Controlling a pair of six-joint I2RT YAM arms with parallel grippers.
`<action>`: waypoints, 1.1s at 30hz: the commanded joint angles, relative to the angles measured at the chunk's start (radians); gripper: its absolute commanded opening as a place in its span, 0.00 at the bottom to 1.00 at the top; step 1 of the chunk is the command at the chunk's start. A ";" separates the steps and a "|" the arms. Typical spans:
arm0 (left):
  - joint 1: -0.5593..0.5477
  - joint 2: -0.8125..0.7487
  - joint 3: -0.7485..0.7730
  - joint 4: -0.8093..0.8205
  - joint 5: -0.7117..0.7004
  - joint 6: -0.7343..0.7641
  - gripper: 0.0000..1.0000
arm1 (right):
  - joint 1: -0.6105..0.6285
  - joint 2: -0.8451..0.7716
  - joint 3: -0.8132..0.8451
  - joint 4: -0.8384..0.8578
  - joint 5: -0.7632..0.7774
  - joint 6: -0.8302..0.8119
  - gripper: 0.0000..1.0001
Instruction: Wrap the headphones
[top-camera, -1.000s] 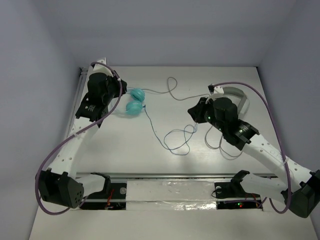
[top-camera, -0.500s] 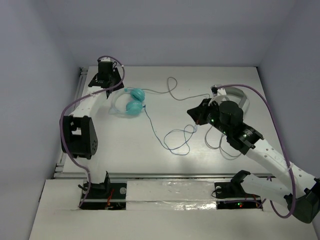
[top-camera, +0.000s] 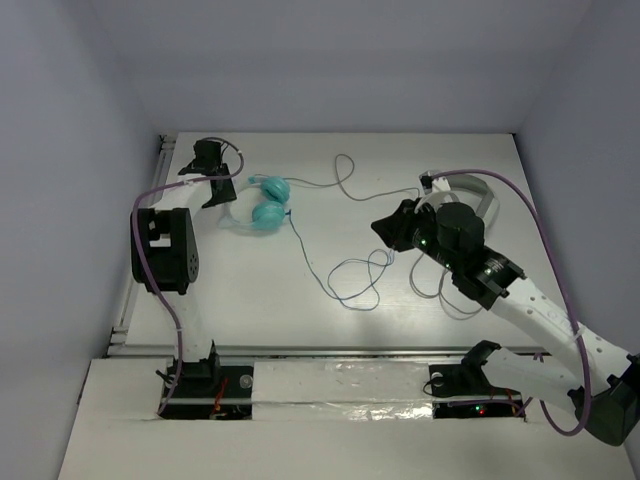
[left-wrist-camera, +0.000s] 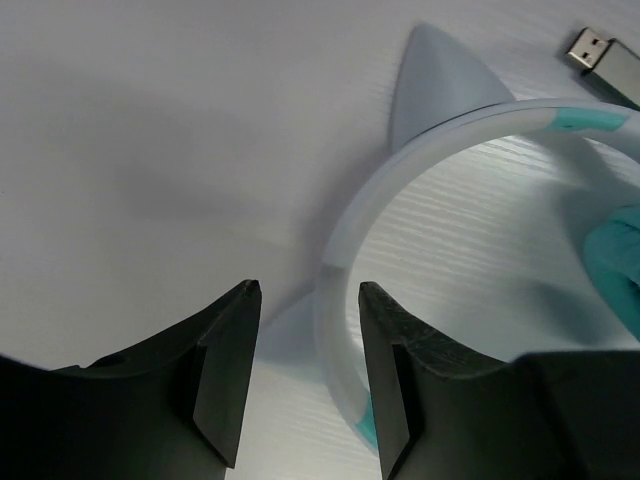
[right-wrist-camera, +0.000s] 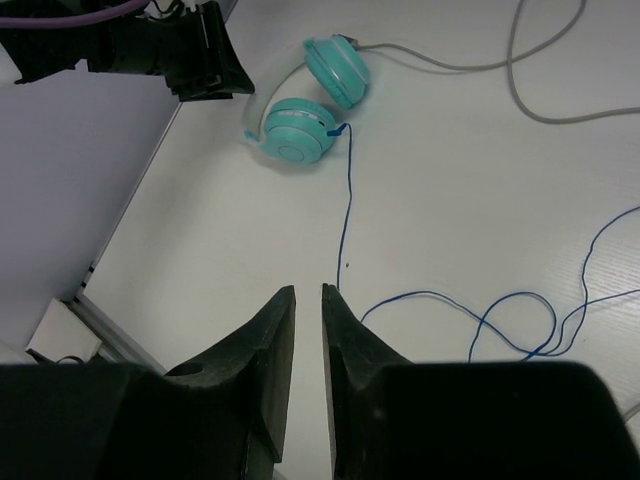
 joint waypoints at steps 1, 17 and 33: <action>0.010 0.007 0.018 0.018 0.015 0.022 0.42 | 0.007 0.002 0.001 0.057 -0.010 -0.012 0.23; 0.010 0.119 0.022 0.080 0.050 0.020 0.39 | 0.007 0.022 0.006 0.062 -0.010 -0.012 0.25; -0.024 -0.099 0.054 0.052 0.171 -0.020 0.00 | 0.007 -0.036 -0.029 0.111 -0.068 -0.021 0.00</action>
